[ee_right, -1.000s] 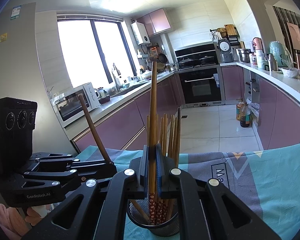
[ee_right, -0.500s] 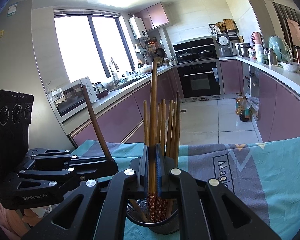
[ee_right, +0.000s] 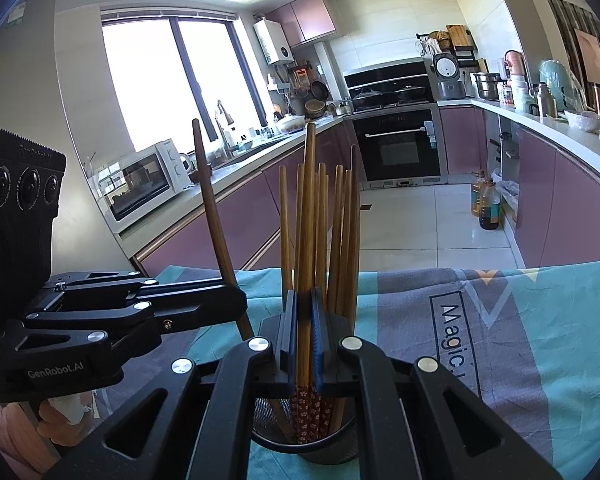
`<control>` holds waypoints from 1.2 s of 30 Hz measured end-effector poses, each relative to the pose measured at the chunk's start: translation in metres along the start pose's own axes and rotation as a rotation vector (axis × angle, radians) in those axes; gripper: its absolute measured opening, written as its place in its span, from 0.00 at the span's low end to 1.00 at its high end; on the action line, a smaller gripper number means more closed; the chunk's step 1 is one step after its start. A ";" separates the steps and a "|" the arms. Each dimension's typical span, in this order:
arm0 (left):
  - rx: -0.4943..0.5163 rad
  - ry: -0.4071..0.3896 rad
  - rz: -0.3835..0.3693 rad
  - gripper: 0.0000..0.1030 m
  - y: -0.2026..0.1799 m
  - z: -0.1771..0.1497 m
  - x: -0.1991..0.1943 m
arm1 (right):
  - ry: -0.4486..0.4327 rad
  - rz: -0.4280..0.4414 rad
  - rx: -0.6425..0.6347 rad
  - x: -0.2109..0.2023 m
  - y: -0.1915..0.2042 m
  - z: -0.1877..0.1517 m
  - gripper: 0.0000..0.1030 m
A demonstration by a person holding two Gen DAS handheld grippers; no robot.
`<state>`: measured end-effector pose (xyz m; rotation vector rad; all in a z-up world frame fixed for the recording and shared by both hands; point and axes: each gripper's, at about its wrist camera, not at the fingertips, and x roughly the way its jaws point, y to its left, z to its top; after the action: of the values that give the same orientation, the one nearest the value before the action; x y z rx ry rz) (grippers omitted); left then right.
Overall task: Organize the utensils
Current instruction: 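Open both tools to release the chopsticks into the mesh cup, then withdraw both open tools up and away from the mesh cup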
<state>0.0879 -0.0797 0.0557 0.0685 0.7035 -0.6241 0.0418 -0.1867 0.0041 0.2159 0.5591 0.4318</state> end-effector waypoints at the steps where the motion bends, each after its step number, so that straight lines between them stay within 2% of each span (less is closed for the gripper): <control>1: -0.001 0.003 0.001 0.08 0.002 0.000 0.002 | 0.004 0.000 0.002 0.002 0.000 0.000 0.06; 10: -0.045 0.074 -0.005 0.08 0.019 0.001 0.043 | 0.015 -0.019 0.020 0.007 -0.003 0.000 0.08; 14: -0.070 0.069 -0.005 0.10 0.029 -0.009 0.047 | 0.013 -0.021 0.024 0.003 -0.005 -0.003 0.09; 16: -0.083 0.038 0.005 0.18 0.035 -0.016 0.038 | 0.004 -0.023 0.026 -0.003 -0.005 -0.005 0.15; 18: -0.092 0.000 0.031 0.34 0.037 -0.023 0.027 | -0.015 -0.036 0.018 -0.011 -0.003 -0.009 0.34; 20: -0.095 -0.058 0.075 0.42 0.039 -0.034 0.010 | -0.033 -0.043 0.003 -0.019 0.001 -0.013 0.45; 21: -0.098 -0.084 0.099 0.51 0.039 -0.038 0.003 | -0.043 -0.049 -0.009 -0.022 0.004 -0.015 0.55; 22: -0.102 -0.109 0.122 0.57 0.039 -0.041 -0.005 | -0.060 -0.063 -0.025 -0.028 0.009 -0.018 0.61; 24: -0.105 -0.174 0.195 0.79 0.041 -0.050 -0.021 | -0.095 -0.088 -0.065 -0.038 0.018 -0.026 0.76; 25: -0.103 -0.205 0.237 0.84 0.041 -0.056 -0.028 | -0.108 -0.106 -0.080 -0.041 0.021 -0.030 0.81; 26: -0.103 -0.229 0.270 0.91 0.042 -0.060 -0.035 | -0.121 -0.124 -0.094 -0.044 0.025 -0.033 0.92; 27: -0.106 -0.255 0.305 0.95 0.042 -0.067 -0.043 | -0.131 -0.139 -0.107 -0.047 0.028 -0.037 0.94; 31: -0.126 -0.294 0.396 0.95 0.047 -0.094 -0.065 | -0.145 -0.172 -0.125 -0.051 0.036 -0.050 0.94; 36: -0.175 -0.335 0.465 0.95 0.062 -0.124 -0.093 | -0.198 -0.235 -0.140 -0.060 0.044 -0.060 0.94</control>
<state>-0.0051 0.0518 0.0094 -0.0348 0.3934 -0.1191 -0.0522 -0.1697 -0.0042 0.0567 0.3529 0.2172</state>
